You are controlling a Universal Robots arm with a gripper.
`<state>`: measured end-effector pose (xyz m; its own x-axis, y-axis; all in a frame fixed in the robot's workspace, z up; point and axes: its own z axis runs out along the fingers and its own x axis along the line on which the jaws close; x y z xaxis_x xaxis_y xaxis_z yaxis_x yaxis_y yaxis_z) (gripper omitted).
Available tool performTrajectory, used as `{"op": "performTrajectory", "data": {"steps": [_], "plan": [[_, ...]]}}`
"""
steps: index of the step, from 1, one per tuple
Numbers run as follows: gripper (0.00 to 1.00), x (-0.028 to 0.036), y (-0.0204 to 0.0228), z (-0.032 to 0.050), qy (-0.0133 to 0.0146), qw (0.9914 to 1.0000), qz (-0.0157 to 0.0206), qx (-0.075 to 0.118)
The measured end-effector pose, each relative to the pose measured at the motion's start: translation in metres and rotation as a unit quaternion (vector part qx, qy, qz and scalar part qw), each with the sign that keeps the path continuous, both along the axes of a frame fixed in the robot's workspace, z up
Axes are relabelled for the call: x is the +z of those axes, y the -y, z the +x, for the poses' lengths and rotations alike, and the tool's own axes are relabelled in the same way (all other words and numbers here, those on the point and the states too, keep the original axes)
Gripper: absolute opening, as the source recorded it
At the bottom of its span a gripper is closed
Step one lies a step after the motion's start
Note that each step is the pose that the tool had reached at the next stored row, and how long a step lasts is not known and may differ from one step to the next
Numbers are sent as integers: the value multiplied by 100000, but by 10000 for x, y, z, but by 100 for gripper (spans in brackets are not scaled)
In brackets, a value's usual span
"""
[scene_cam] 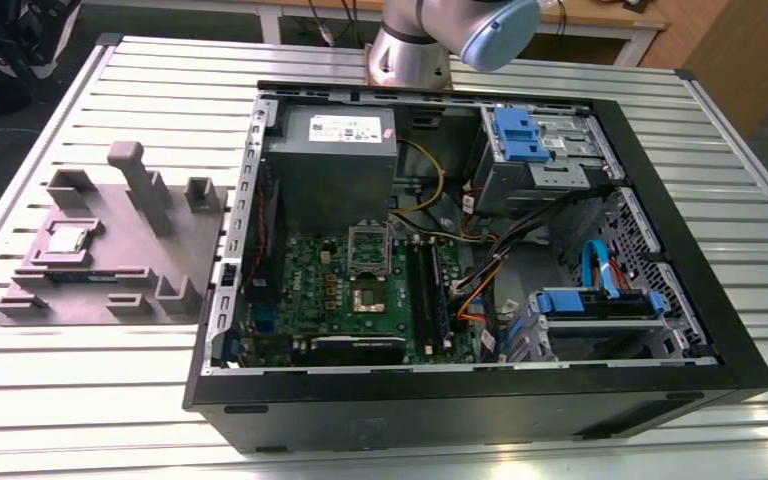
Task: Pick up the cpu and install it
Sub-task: 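Reach for the cpu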
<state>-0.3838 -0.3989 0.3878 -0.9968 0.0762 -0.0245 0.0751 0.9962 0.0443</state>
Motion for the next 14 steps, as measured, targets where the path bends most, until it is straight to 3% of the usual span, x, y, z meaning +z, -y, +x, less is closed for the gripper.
{"op": "performTrajectory", "data": {"steps": [14], "plan": [[10, -1, 0, -61, 1, 100000, 2, 1]]}}
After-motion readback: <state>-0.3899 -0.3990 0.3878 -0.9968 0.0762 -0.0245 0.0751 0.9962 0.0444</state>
